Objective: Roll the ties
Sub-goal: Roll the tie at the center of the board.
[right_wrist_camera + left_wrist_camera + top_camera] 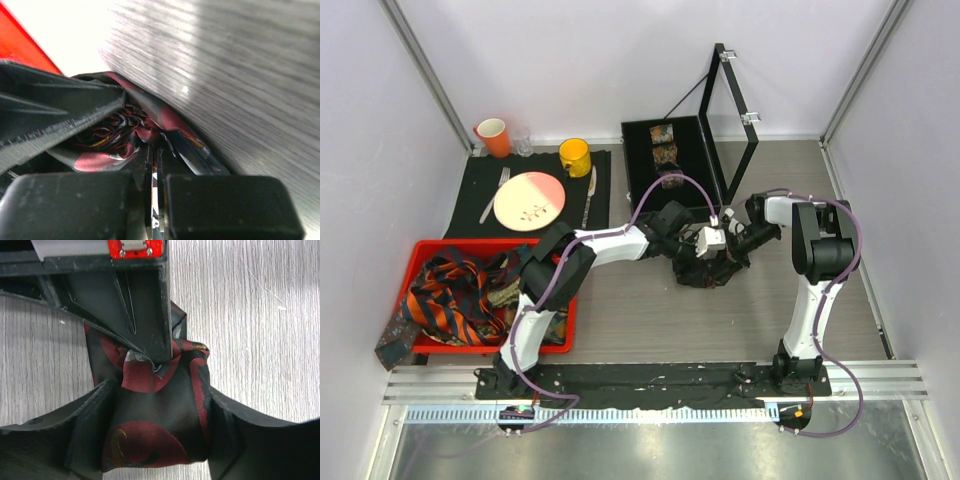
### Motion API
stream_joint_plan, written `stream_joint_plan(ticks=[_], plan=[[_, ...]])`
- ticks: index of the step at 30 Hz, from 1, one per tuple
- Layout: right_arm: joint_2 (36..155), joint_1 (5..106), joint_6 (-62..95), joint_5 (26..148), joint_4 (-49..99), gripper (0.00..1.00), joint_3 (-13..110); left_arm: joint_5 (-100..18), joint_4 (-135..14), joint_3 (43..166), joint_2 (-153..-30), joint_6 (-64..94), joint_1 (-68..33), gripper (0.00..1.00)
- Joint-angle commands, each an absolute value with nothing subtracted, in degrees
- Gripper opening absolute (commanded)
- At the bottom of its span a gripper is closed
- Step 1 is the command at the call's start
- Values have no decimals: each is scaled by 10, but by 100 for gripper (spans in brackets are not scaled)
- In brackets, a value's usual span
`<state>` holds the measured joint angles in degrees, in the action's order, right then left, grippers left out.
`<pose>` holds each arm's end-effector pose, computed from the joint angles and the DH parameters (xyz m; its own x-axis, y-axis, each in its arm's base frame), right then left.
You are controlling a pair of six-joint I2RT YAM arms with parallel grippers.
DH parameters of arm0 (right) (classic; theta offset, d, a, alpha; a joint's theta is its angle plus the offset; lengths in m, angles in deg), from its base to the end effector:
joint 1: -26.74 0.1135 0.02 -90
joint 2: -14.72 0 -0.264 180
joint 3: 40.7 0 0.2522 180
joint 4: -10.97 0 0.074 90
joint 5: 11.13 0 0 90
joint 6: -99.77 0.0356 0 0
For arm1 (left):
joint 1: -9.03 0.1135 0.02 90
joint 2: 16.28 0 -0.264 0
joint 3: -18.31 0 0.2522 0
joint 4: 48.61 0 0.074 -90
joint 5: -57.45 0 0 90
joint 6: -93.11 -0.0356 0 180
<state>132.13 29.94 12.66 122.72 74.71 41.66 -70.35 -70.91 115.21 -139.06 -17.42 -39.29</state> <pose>0.3309 0.0432 0.1045 -0.9822 -0.0185 0.1871 0.1151 0.7278 0.6761 0.2882 -0.3565 0.1493 -0.1618 0.5985 -0.7846 0.9810 0.0110 -0.1939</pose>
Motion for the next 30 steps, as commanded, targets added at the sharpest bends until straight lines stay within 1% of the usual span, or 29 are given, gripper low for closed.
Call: stream_joint_plan(ticks=[1,3,6,7,8,9,10,12,13,15,16,18,22,23,24,26,30], plan=[[1347,311,122,1063,659,1,422,-703,-675,1172,-1406,-162,-404,65],[1344,317,121,1066,659,1,418,-700,-679,1169,-1406,-160,-404,59],[1343,324,121,1091,656,1,416,-676,-709,1166,-1404,-174,-410,45],[1339,324,121,1099,658,1,416,-645,-725,1167,-1403,-182,-417,40],[1336,324,110,1117,661,1,417,-628,-734,1158,-1399,-191,-419,31],[1328,318,106,1128,666,2,417,-610,-741,1150,-1393,-200,-419,28],[1311,312,101,1132,675,9,413,-596,-757,1142,-1384,-219,-421,24],[1292,299,77,1161,693,17,409,-560,-790,1129,-1377,-233,-421,19],[1276,281,72,1170,712,25,408,-553,-823,1128,-1375,-246,-421,15],[1263,255,48,1204,734,32,409,-537,-841,1120,-1372,-257,-421,13],[1256,234,42,1210,751,39,410,-534,-847,1114,-1370,-264,-421,11],[1246,218,26,1226,763,44,413,-530,-855,1116,-1374,-269,-421,10],[1251,197,36,1227,739,49,408,-536,-870,1139,-1388,-272,-422,9],[1254,197,43,1229,729,51,406,-539,-872,1142,-1391,-274,-422,9],[1258,197,56,1230,698,58,400,-538,-872,1145,-1395,-274,-421,9],[1263,203,84,1226,673,64,396,-540,-875,1154,-1399,-276,-421,9],[1296,225,95,1212,648,65,395,-543,-879,1160,-1400,-275,-422,9]])
